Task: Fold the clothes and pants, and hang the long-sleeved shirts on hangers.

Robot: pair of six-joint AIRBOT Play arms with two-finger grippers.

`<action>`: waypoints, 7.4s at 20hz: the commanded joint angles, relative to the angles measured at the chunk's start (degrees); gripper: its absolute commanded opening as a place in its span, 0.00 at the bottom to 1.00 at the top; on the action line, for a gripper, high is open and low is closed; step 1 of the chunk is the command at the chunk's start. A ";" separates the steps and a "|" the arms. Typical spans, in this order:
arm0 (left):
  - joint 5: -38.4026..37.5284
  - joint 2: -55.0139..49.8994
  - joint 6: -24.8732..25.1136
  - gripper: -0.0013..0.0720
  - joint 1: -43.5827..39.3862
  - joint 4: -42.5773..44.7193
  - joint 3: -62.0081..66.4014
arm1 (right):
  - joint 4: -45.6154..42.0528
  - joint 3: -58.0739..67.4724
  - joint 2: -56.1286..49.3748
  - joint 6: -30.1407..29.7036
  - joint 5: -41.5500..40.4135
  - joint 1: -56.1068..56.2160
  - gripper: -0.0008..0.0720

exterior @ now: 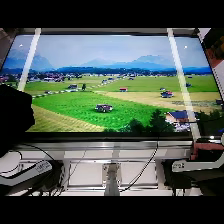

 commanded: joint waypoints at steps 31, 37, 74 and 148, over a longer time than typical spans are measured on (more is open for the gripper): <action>23.98 -9.35 13.97 0.03 -77.81 -59.23 36.33 | -58.95 0.02 0.00 3.13 -4.00 -6.58 0.04; -14.58 -18.49 -5.81 0.03 -76.72 -22.29 36.30 | -62.77 -2.47 -0.42 6.56 -0.90 -6.64 0.04; -28.70 -21.00 -11.32 0.48 -45.29 -24.28 36.20 | -60.17 -65.37 1.68 3.37 -12.22 35.82 0.88; -22.43 -21.79 -7.26 0.03 -41.40 -26.34 36.20 | -43.76 -33.33 11.26 -5.64 -52.98 -8.20 0.03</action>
